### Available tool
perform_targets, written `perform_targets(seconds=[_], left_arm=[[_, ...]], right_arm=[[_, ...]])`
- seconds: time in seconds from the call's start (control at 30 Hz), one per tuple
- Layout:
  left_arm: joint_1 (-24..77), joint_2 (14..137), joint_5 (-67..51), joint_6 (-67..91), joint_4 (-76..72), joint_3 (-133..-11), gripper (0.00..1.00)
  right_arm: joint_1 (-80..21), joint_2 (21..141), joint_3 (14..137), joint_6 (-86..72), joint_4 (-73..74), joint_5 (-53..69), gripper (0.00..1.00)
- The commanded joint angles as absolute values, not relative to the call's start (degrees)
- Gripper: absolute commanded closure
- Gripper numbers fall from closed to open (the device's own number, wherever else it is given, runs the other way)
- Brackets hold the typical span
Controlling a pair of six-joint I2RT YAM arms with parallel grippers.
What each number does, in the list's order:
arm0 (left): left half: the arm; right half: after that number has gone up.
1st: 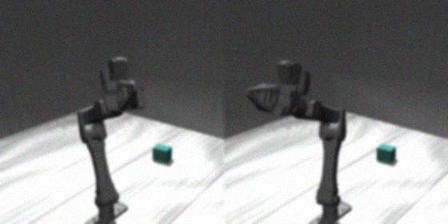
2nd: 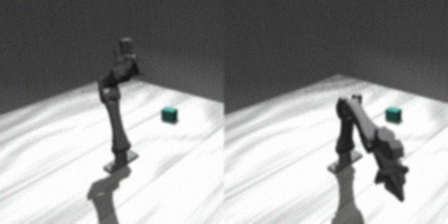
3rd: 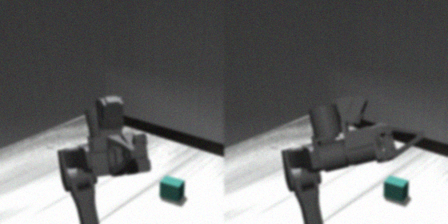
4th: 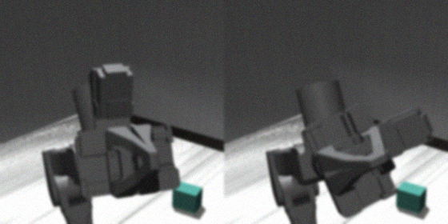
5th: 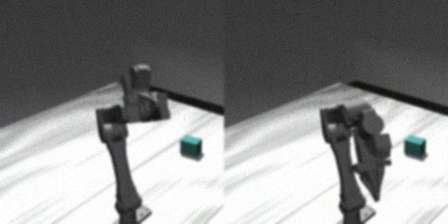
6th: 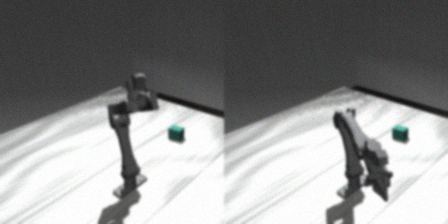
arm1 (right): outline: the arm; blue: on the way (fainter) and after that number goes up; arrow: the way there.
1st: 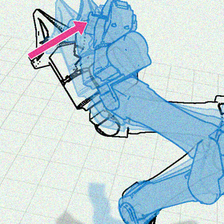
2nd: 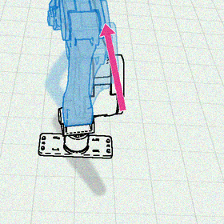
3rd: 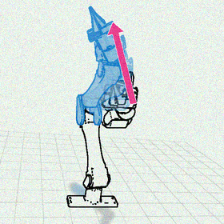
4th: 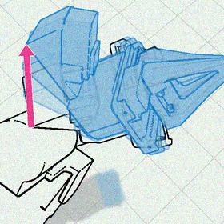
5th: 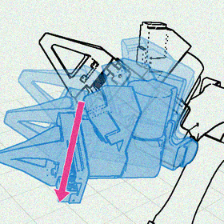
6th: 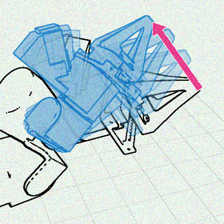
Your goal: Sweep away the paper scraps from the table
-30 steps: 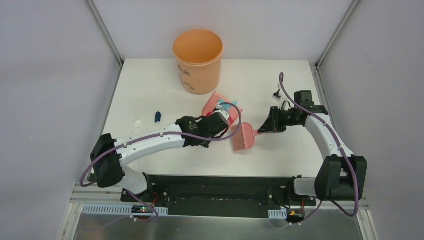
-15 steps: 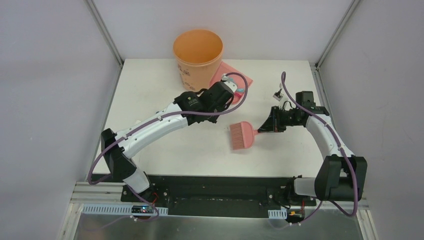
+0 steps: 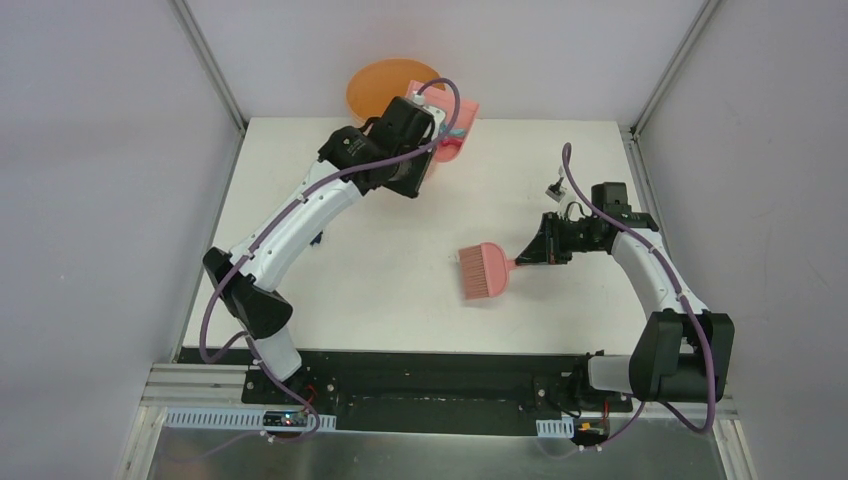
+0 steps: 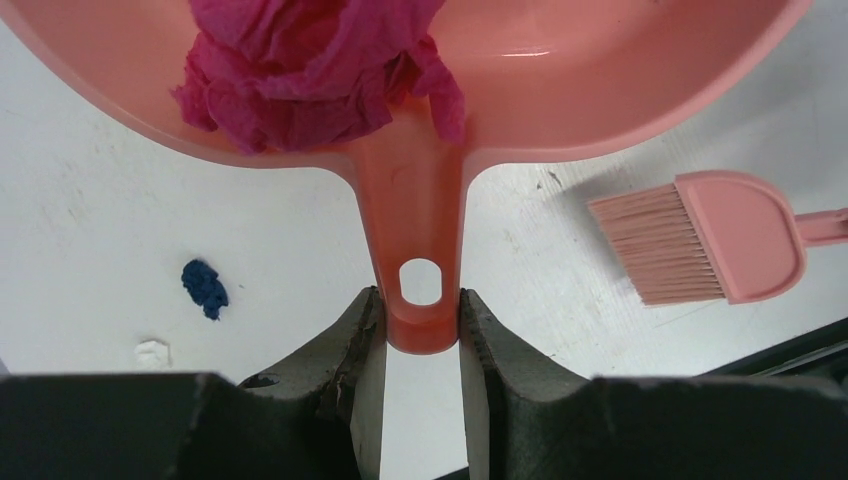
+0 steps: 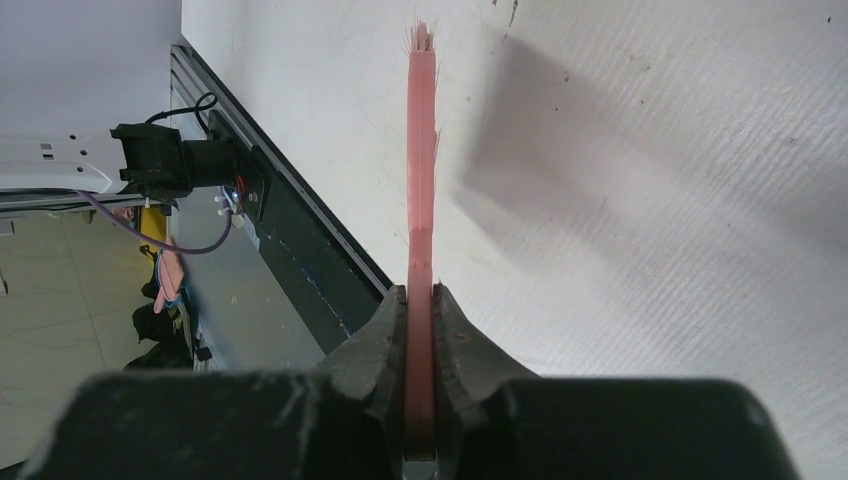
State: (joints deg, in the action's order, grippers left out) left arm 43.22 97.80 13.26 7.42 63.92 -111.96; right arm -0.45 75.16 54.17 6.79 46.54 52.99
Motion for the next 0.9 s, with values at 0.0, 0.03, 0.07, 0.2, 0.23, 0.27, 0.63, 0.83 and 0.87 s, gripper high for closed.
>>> perform_targets(seconds=[0.0,0.03,0.07,0.2,0.23,0.27,0.63,0.83,0.87], left_arm=[[39.10,100.38,5.65,6.44,64.65,-119.68,1.00],[38.04,101.36,3.86,6.44,64.62,-121.14,1.00],[36.93,102.48,1.83,6.58,64.60,-122.90,1.00],[32.92,107.65,-6.72,8.66,63.57,-129.42,1.00],[31.86,108.63,-9.01,9.76,62.31,-130.11,1.00],[30.88,109.31,-11.26,10.90,60.59,-130.19,1.00],[24.65,112.85,-30.68,23.67,39.37,-123.88,1.00],[18.85,111.62,-42.84,46.69,10.61,-109.34,1.00],[17.87,111.62,-44.32,51.96,4.01,-106.29,1.00]], right_arm=[[-0.09,74.36,54.32,8.80,45.41,55.04,1.00],[-0.09,74.31,54.32,8.90,45.38,54.93,1.00],[-0.09,74.30,54.32,9.00,45.45,54.83,1.00],[-0.09,74.09,54.18,9.08,45.52,54.71,1.00],[-0.09,74.10,54.16,9.17,45.53,54.64,1.00],[-0.09,74.09,54.15,9.17,45.55,54.66,1.00],[1.76,75.11,54.38,9.38,45.79,55.03,1.00],[2.41,74.14,54.15,9.34,45.58,54.48,1.00],[2.50,73.98,54.10,9.35,45.49,54.57,1.00]])
